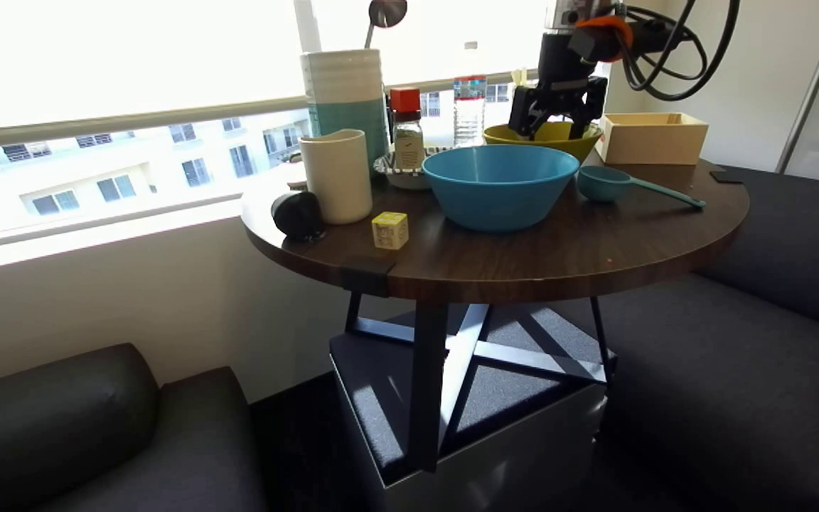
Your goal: Place some cereal from the yellow bowl in the blue measuring cup then put the cereal back in the yellow bowl using the spoon
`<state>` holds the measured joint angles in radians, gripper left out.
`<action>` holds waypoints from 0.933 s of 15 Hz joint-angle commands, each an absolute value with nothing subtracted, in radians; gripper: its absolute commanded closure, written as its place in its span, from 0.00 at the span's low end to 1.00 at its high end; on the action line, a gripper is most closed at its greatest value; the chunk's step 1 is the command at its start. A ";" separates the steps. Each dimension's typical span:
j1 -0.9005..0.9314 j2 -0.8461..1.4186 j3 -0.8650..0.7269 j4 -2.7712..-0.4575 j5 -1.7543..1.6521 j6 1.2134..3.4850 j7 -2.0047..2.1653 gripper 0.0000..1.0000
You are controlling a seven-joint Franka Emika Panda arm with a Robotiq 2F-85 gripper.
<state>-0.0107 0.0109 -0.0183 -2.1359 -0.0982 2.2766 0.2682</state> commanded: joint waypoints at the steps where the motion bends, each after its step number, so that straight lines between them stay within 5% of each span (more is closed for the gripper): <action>1: -0.008 0.055 -0.016 -2.101 -0.127 2.275 0.305 0.26; 11: -0.002 0.017 -0.014 -2.092 -0.125 2.261 0.330 0.99; 14: -0.002 -0.009 -0.012 -2.099 -0.115 2.259 0.336 0.99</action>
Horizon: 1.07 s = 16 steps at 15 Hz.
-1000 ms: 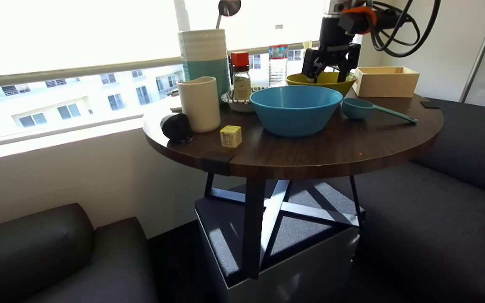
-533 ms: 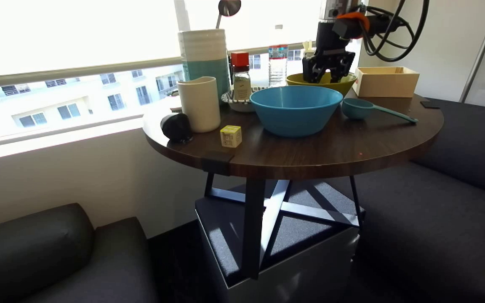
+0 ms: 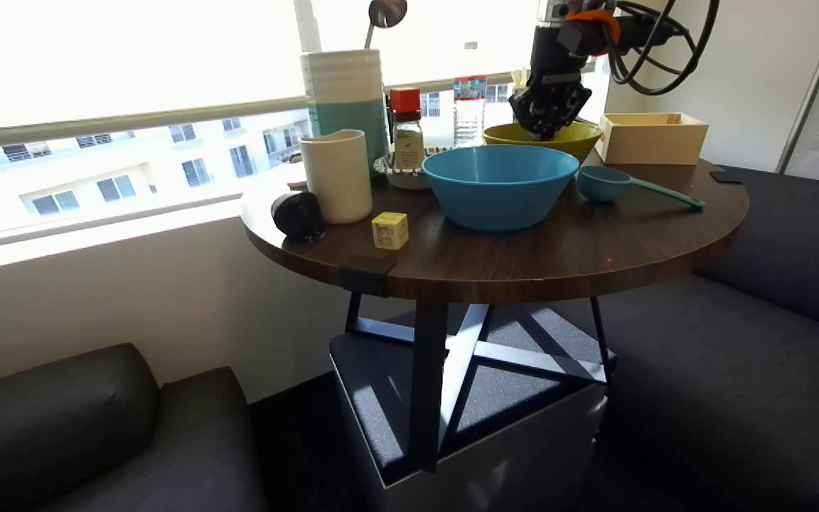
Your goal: Place some cereal from the yellow bowl in the blue measuring cup then put the cereal back in the yellow bowl using the spoon
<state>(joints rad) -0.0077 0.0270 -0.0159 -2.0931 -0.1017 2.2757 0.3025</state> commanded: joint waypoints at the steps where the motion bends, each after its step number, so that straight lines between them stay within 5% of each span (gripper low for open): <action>1: -0.003 -0.020 -0.013 -2.102 -0.118 2.259 0.341 0.97; 16: 0.010 -0.264 0.029 -2.196 -0.009 2.029 0.299 0.97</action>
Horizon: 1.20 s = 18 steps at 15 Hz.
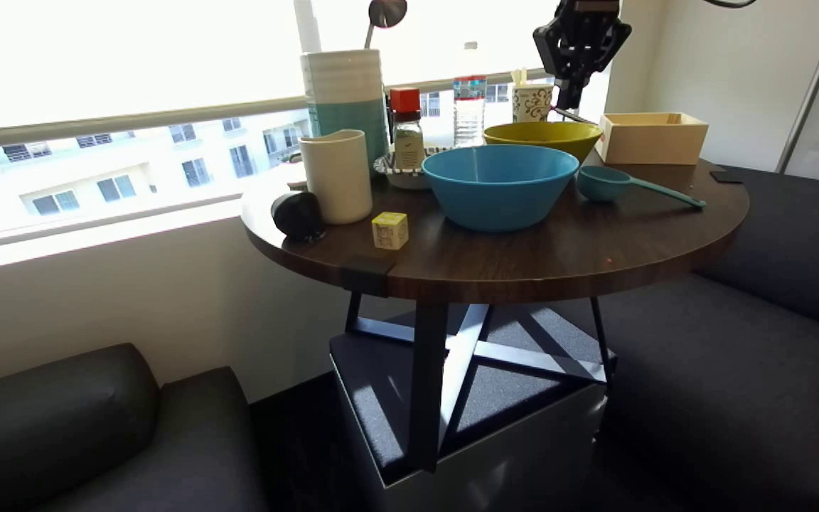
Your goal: Place some cereal from the yellow bowl in the blue measuring cup then put the cereal back in the yellow bowl using the spoon
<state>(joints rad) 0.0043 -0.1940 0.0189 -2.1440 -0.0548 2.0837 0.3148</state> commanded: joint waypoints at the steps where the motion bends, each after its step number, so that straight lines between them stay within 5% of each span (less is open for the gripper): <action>1: 0.011 -0.274 0.030 -2.205 0.004 2.002 0.292 0.97; 18: -0.001 -0.273 0.017 -2.309 0.090 1.943 0.244 0.97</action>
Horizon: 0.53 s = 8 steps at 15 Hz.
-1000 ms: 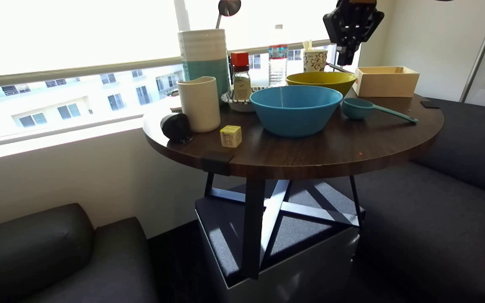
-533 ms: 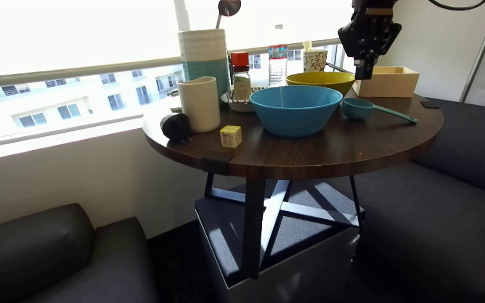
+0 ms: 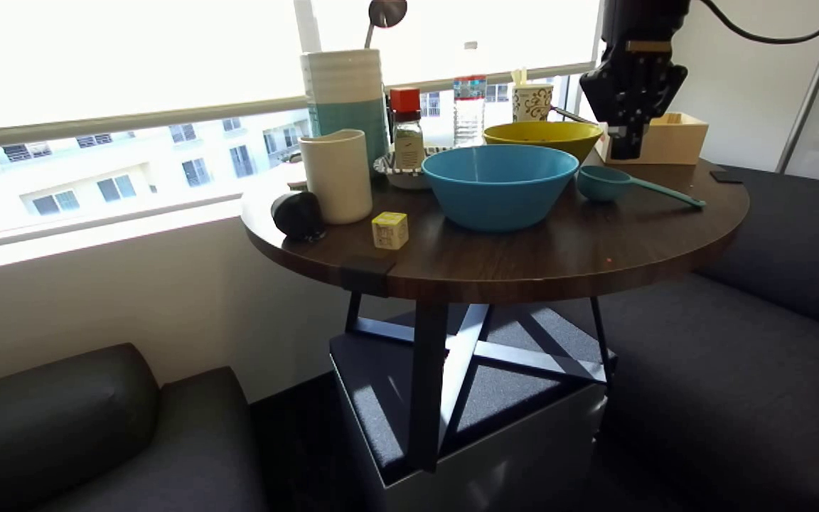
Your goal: Place some cereal from the yellow bowl in the blue measuring cup then put the cereal back in the yellow bowl using the spoon
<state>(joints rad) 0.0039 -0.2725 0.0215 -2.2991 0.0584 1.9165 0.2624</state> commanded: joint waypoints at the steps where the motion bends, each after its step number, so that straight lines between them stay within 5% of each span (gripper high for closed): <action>1: 0.000 -0.268 0.016 -2.307 0.094 1.950 0.242 0.97; 8: 0.000 -0.241 0.013 -2.303 0.122 1.978 0.237 0.97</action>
